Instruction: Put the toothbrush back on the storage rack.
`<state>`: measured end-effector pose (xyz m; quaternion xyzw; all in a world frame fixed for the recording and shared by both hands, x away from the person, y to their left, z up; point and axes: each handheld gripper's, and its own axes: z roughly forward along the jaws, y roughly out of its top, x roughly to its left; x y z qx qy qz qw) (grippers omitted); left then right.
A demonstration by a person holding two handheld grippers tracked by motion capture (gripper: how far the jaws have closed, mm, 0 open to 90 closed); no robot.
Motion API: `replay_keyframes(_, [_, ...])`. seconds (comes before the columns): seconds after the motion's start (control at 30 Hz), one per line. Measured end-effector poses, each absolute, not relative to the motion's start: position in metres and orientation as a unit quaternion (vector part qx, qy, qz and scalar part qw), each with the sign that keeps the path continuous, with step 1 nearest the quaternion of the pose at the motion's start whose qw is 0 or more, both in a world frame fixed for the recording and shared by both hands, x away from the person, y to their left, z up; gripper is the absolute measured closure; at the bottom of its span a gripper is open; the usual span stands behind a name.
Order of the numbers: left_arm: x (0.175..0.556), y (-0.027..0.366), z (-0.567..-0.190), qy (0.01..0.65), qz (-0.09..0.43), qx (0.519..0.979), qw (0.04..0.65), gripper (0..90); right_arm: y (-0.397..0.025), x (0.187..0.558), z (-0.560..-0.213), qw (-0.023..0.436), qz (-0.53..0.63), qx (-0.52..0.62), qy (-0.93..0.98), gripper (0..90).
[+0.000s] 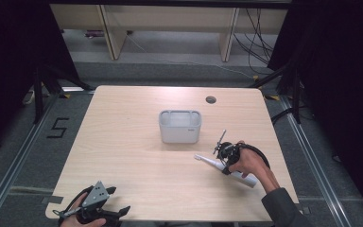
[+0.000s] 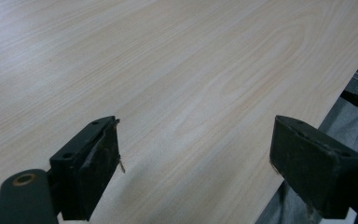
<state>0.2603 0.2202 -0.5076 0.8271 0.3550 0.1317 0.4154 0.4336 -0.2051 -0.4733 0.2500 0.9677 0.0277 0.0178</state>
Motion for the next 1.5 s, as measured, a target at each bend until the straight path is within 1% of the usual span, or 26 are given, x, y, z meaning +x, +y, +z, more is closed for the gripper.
replay_keyframes(0.03, [0.260, 0.220, -0.508, 0.356, 0.131, 0.825, 0.419, 15.1, -0.204, 0.434, -0.473, 0.009, 0.031, 0.247, 0.969, 66.5])
replay_keyframes(0.13, [0.260, 0.221, -0.507, 0.353, 0.133, 0.829, 0.413, 15.1, -0.204, 0.434, -0.473, 0.017, 0.025, 0.256, 0.966, 66.6])
replay_keyframes(0.3, [0.260, 0.221, -0.507, 0.354, 0.132, 0.830, 0.410, 15.1, -0.203, 0.433, -0.473, 0.014, 0.024, 0.255, 0.967, 66.7])
replay_keyframes(0.37, [0.260, 0.221, -0.507, 0.354, 0.132, 0.830, 0.410, 15.1, -0.203, 0.432, -0.473, 0.000, 0.029, 0.258, 0.966, 66.7])
replay_keyframes(0.4, [0.260, 0.221, -0.507, 0.354, 0.132, 0.830, 0.410, 15.1, -0.203, 0.432, -0.473, 0.000, 0.029, 0.258, 0.966, 66.7])
replay_keyframes(0.47, [0.260, 0.221, -0.507, 0.354, 0.132, 0.830, 0.411, 15.1, -0.205, 0.431, -0.471, 0.011, 0.030, 0.254, 0.967, 66.8])
replay_keyframes(0.53, [0.261, 0.221, -0.507, 0.355, 0.132, 0.828, 0.413, 15.1, -0.206, 0.430, -0.468, 0.007, 0.041, 0.255, 0.966, 66.8])
replay_keyframes(0.63, [0.260, 0.220, -0.507, 0.357, 0.130, 0.827, 0.414, 15.1, -0.208, 0.428, -0.462, 0.016, 0.042, 0.254, 0.966, 66.8])
replay_keyframes(0.73, [0.260, 0.220, -0.507, 0.357, 0.130, 0.827, 0.414, 15.1, -0.211, 0.425, -0.455, 0.018, 0.069, 0.254, 0.965, 66.9])
replay_keyframes(0.87, [0.261, 0.220, -0.508, 0.356, 0.129, 0.827, 0.416, 15.1, -0.215, 0.420, -0.445, 0.035, 0.097, 0.261, 0.960, 66.9])
replay_keyframes(0.9, [0.261, 0.220, -0.508, 0.358, 0.129, 0.825, 0.418, 15.1, -0.219, 0.418, -0.440, 0.046, 0.120, 0.259, 0.957, 67.0])
replay_keyframes(1.13, [0.261, 0.219, -0.509, 0.357, 0.130, 0.824, 0.421, 15.1, -0.234, 0.410, -0.419, 0.070, 0.186, 0.271, 0.942, 67.0])
replay_keyframes(1.17, [0.261, 0.219, -0.509, 0.357, 0.130, 0.824, 0.421, 15.1, -0.236, 0.411, -0.416, 0.076, 0.195, 0.259, 0.943, 67.0])
replay_keyframes(1.23, [0.261, 0.220, -0.509, 0.354, 0.134, 0.828, 0.414, 15.1, -0.237, 0.410, -0.413, 0.077, 0.204, 0.270, 0.938, 67.0])
replay_keyframes(1.27, [0.261, 0.221, -0.509, 0.354, 0.134, 0.829, 0.412, 15.1, -0.239, 0.410, -0.410, 0.085, 0.215, 0.272, 0.934, 67.0])
replay_keyframes(1.37, [0.261, 0.219, -0.509, 0.358, 0.131, 0.824, 0.420, 15.1, -0.242, 0.409, -0.402, 0.100, 0.255, 0.283, 0.919, 67.0])
replay_keyframes(1.47, [0.261, 0.220, -0.509, 0.359, 0.132, 0.823, 0.420, 15.1, -0.245, 0.409, -0.397, 0.105, 0.274, 0.287, 0.912, 67.0])
replay_keyframes(1.5, [0.261, 0.220, -0.509, 0.357, 0.129, 0.825, 0.419, 15.1, -0.245, 0.409, -0.396, 0.115, 0.293, 0.295, 0.902, 66.9])
